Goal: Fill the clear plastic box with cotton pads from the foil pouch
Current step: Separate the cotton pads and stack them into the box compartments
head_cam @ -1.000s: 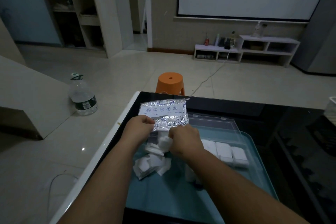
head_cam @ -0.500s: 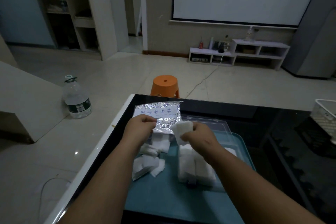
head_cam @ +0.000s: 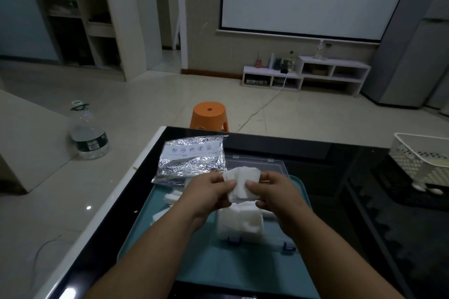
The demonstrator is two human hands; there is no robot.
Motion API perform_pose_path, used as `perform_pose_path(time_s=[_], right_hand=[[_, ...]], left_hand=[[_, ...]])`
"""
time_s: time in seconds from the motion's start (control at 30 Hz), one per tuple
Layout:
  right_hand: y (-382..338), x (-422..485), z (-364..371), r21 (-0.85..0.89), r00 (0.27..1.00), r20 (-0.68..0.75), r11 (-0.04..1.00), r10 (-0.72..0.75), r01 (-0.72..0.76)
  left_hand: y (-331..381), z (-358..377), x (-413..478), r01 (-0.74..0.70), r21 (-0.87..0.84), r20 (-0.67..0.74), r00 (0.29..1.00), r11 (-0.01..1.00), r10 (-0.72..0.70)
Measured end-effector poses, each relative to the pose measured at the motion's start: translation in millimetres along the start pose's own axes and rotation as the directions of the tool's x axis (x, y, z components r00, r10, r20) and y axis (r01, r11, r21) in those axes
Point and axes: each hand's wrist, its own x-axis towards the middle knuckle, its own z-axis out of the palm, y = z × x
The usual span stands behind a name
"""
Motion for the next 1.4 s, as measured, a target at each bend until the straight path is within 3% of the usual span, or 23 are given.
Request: perform_pose_path(time_s=[0.37,0.57,0.73,0.83,0.97,1.13,1.4], right_hand=[[-5.7,-0.9,-3.3,-0.075,0.992,-0.050,0.991,-0.119,0.115],[-4.0,7.7,-3.1,-0.323,0.969,-0.118,0.931,-0.216,0.168],[-5.4,8.2,0.9,-0.405,0.963,-0.079,0.891,-0.258,0.205],[-6.9,8.0,0.3,-0.392,0.967,-0.085,0.901,-0.238,0.188],[-7.9,8.1,2.7,-0.369,0.962,-0.146,0.915,-0.233,0.165],[-7.7,8.5,5.8,-0.308,0.966,-0.114,0.932,-0.234,0.189],[-8.0,8.5,12.7,0.032,1.000,0.007,0.999,-0.013,0.013]], left_hand=[[-3.4,2.3,1.2,-0.036,0.087,-0.077,0.996,0.996,0.043],[0.4,4.8,8.4,-0.053,0.098,-0.061,0.996,0.994,0.059],[0.5,3.4,11.5,-0.061,0.121,-0.053,0.996,0.991,0.068],[1.8,5.8,12.0,-0.059,0.123,-0.050,0.997,0.991,0.066],[6.8,8.4,9.0,-0.003,-0.022,-0.048,0.999,1.000,0.002],[7.7,4.8,10.9,-0.044,0.027,-0.081,0.996,0.999,0.046],[6.4,3.8,15.9,-0.067,-0.013,-0.156,0.986,0.998,0.064]])
